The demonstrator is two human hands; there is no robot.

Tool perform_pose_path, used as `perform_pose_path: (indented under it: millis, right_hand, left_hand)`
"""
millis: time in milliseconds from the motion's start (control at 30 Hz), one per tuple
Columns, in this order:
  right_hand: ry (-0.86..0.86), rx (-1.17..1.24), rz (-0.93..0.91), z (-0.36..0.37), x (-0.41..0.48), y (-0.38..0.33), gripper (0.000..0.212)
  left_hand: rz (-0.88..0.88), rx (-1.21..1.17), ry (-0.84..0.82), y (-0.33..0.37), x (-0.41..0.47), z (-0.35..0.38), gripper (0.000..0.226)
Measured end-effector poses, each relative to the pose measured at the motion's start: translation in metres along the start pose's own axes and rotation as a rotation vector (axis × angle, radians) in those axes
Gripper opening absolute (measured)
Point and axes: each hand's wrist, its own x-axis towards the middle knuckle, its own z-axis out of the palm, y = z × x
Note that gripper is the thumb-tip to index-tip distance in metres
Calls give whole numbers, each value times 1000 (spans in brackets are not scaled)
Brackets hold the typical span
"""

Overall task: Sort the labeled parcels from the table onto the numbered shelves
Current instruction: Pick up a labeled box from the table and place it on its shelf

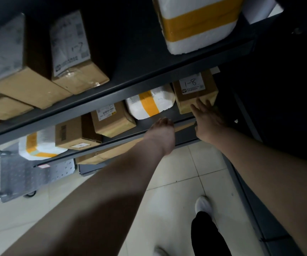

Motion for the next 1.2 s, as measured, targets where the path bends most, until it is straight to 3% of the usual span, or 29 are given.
perform_pose_path:
  millis: [200,500,833,1033,1200]
  right_hand:
    - [-90,-40,-33,-7,-50,-28,74]
    - [-178,-163,-8,-22,-201,-97,60]
    - [-15,96,272,15,-420,-167,61]
    - [126,143,523,35,-553,-163,47]
    - [187,211,786,68,-687,-151,51]
  left_hand:
    - [5,34,-1,-5,-42,-3,58]
    - [173,207,1,-39,-156,11,45]
    - [536,409,-45,-51,-300,55,41]
    - [818,499,-15,16,-374,67,41]
    - [1007,623,-9,99,-448,103,46]
